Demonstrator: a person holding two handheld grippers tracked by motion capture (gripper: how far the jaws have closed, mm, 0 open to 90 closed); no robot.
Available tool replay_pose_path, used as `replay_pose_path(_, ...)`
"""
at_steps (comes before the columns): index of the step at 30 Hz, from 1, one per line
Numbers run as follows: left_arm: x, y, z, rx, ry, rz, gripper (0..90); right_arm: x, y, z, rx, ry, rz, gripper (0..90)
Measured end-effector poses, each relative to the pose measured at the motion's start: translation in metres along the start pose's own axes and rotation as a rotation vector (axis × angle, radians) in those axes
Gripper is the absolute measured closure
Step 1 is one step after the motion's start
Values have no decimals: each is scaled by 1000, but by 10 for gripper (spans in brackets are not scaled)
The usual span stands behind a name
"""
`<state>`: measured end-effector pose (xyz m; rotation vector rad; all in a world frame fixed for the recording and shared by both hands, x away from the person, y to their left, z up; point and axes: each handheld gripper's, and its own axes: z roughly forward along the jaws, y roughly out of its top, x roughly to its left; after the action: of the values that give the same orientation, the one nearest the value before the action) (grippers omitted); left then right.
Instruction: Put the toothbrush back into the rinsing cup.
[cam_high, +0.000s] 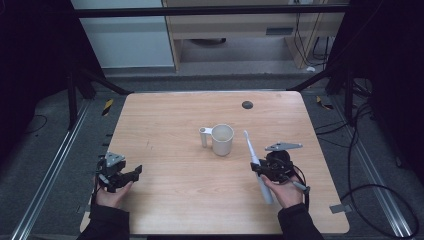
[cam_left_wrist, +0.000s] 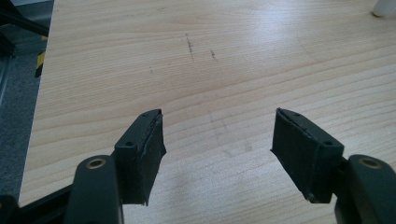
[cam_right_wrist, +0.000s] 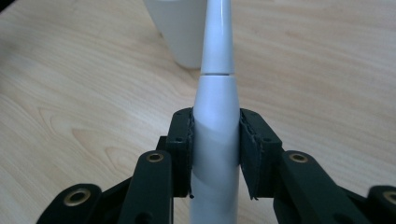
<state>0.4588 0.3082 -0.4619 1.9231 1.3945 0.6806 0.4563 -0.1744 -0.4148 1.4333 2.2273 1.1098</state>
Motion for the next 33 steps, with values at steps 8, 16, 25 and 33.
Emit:
replay_pose_path(8,0,0,0,-1,0,0,332,1,14,-5,-82,17,-5,674)
replay_pose_path(16,0,0,0,-1,-1,-1,332,7,25,-7,-153,26,-6,674)
replay_pose_path(25,0,0,0,-1,-2,-1,332,9,40,-11,-247,44,18,674)
replay_pose_path(33,0,0,1,1,-3,-1,332,9,53,-14,-345,44,52,673)
